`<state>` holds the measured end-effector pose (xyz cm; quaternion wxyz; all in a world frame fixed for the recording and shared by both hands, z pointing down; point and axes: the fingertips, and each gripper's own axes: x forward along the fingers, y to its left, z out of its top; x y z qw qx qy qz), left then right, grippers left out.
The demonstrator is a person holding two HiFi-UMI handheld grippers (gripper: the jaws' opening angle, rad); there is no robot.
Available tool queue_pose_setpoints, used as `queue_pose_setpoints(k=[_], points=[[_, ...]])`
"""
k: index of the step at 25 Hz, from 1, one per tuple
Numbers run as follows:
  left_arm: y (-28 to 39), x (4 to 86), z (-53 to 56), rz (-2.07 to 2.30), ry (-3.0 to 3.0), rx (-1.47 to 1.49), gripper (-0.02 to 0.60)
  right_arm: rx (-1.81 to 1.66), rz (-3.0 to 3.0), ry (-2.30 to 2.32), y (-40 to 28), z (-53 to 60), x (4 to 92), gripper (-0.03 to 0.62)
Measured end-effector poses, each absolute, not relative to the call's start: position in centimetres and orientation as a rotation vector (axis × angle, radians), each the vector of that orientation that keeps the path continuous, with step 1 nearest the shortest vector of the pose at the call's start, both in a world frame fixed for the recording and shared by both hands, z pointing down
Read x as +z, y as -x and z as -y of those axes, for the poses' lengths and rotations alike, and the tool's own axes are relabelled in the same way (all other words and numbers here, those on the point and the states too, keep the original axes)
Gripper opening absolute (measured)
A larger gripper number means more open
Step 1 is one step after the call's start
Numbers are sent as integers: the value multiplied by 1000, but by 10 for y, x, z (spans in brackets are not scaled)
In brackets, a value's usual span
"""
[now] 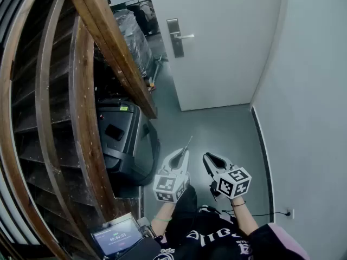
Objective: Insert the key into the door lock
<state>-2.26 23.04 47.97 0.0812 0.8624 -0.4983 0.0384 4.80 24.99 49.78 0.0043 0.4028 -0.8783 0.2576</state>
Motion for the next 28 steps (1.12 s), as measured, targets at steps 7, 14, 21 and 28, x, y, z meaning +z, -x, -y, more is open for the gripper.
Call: queue_pose_setpoints(k=[7, 14, 21, 28], points=[[53, 471, -136, 1460, -2579, 105, 23, 803, 2745, -1274, -13, -158, 496, 37], [76, 467, -41, 1383, -2620, 119, 23, 800, 2755, -1309, 27, -57, 485, 37], [85, 463, 40, 1348, -2604, 86, 23, 776, 2725, -1314, 47, 15, 487, 37], [86, 473, 100, 1394, -2541, 86, 23, 793, 2716, -1305, 34, 79, 493, 37]])
